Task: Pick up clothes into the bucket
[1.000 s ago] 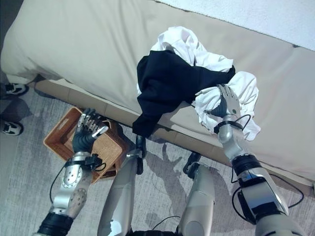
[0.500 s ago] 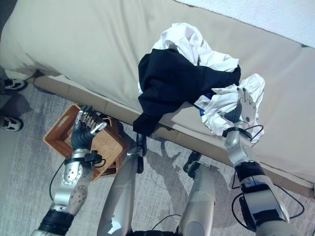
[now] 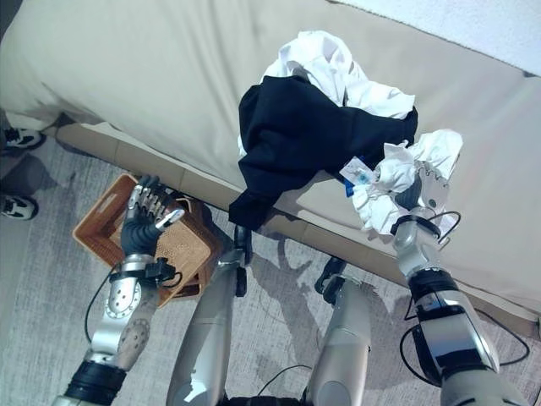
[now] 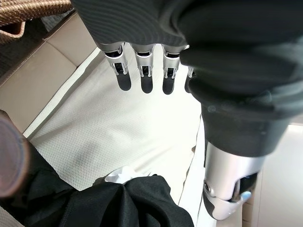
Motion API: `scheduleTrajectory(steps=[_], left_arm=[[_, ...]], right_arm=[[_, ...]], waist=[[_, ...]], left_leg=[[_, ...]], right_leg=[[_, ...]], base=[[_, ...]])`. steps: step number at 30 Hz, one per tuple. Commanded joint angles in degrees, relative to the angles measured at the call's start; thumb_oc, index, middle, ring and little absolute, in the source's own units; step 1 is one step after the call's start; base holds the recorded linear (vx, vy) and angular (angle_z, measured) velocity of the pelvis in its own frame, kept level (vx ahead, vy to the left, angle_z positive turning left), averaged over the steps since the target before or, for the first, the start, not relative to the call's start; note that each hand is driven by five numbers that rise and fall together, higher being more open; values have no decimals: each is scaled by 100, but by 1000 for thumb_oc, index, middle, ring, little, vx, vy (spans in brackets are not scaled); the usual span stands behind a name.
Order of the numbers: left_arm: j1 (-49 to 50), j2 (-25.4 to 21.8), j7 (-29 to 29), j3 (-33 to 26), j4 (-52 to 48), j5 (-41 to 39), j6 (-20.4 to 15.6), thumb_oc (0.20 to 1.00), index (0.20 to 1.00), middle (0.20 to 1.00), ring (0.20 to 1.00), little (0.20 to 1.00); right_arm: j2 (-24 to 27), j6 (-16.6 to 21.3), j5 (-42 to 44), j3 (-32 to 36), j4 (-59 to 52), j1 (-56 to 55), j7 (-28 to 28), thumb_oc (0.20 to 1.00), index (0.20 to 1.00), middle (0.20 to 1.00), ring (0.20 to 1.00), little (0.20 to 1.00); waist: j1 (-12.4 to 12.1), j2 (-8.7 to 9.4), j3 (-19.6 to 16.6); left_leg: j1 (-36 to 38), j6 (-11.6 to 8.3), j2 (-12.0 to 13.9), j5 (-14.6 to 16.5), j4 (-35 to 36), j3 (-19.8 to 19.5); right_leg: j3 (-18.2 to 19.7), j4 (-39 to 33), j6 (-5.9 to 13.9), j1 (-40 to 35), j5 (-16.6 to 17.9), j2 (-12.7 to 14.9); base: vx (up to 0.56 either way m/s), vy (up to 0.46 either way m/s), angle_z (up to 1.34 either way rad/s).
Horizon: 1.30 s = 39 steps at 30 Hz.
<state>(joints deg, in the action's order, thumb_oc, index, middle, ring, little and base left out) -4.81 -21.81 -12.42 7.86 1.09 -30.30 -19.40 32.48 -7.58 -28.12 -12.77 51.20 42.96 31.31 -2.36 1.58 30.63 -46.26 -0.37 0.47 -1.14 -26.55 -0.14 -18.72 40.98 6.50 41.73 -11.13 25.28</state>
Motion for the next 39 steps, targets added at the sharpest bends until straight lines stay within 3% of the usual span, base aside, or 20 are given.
scheduleTrajectory(steps=[1, 6, 14, 16, 23, 28, 31, 37, 39], left_arm=[[144, -20, 101, -7, -564, 6, -223, 1000, 1000, 1000, 1000, 1000], [90, -30, 73, 53, -557, 13, -194, 1000, 1000, 1000, 1000, 1000], [-11, -8, 55, 66, -411, 51, -169, 1000, 1000, 1000, 1000, 1000], [-65, 20, 40, 39, -353, 82, -167, 1000, 1000, 1000, 1000, 1000], [-105, 14, 115, 86, 7, 271, -151, 1000, 1000, 1000, 1000, 1000], [-97, -190, 336, 180, 290, 728, -135, 1000, 1000, 1000, 1000, 1000], [-119, -264, 390, 239, 507, 1095, -14, 1000, 1000, 1000, 1000, 1000], [-396, -408, 691, 505, 316, 1414, 70, 1000, 1000, 1000, 1000, 1000], [-707, -479, 864, 717, 168, 1431, 94, 1000, 1000, 1000, 1000, 1000]], right_arm=[[409, 79, -143, -284, 209, 344, -155, 200, 200, 200, 200, 200], [380, 141, -36, -515, 362, 666, -225, 200, 200, 200, 200, 200], [294, 304, 412, -315, 59, 556, -121, 200, 200, 200, 200, 200], [237, 450, 696, -35, -448, 301, 29, 200, 200, 200, 200, 200], [65, 1190, 1491, 969, -2575, -1167, 6, 200, 200, 200, 200, 200], [289, 1859, 2079, 1389, -3642, -1987, -511, 200, 200, 200, 200, 200], [129, 2312, 3253, 1578, -4217, -2201, -1075, 200, 200, 200, 200, 200], [316, 2555, 4547, 1453, -4806, -2164, -2060, 200, 200, 200, 200, 200], [448, 2527, 5287, 1178, -5228, -2081, -2675, 200, 200, 200, 200, 200]], waist=[[18, -241, -83], [-19, -249, -83], [-11, -201, -83], [32, -159, -83], [243, 127, -122], [407, 329, -481], [537, 447, -842], [674, 513, -1275], [748, 533, -1494]], left_leg=[[221, -98, 106, 652, -256, -6], [242, -88, 69, 631, -190, 6], [548, -83, 79, 566, 60, 41], [664, -45, 94, 371, 217, 90], [1794, -97, 280, 311, 764, 221], [2502, -180, 421, 269, 1147, 325], [3073, -272, 526, 225, 1520, 529], [3614, -386, 582, 134, 1872, 776], [3916, -434, 668, 174, 1945, 920]], right_leg=[[302, -359, 419, 15, 725, 49], [273, -424, 445, -17, 783, 73], [188, -633, 486, -310, 893, 89], [70, -839, 417, -442, 1100, 102], [-5, -1600, 523, -1542, 1430, -25], [-58, -2265, 582, -2317, 1597, -193], [-16, -2904, 608, -2853, 1699, -389], [61, -3560, 624, -3351, 1838, -670], [154, -3652, 618, -3554, 1795, -772]], base=[[0, 0, 0], [0, 0, 0], [0, 0, 0], [-47, 21, 2], [49, -15, -4], [100, -38, -20], [120, -40, -18], [89, -28, -36], [88, -27, -27]])
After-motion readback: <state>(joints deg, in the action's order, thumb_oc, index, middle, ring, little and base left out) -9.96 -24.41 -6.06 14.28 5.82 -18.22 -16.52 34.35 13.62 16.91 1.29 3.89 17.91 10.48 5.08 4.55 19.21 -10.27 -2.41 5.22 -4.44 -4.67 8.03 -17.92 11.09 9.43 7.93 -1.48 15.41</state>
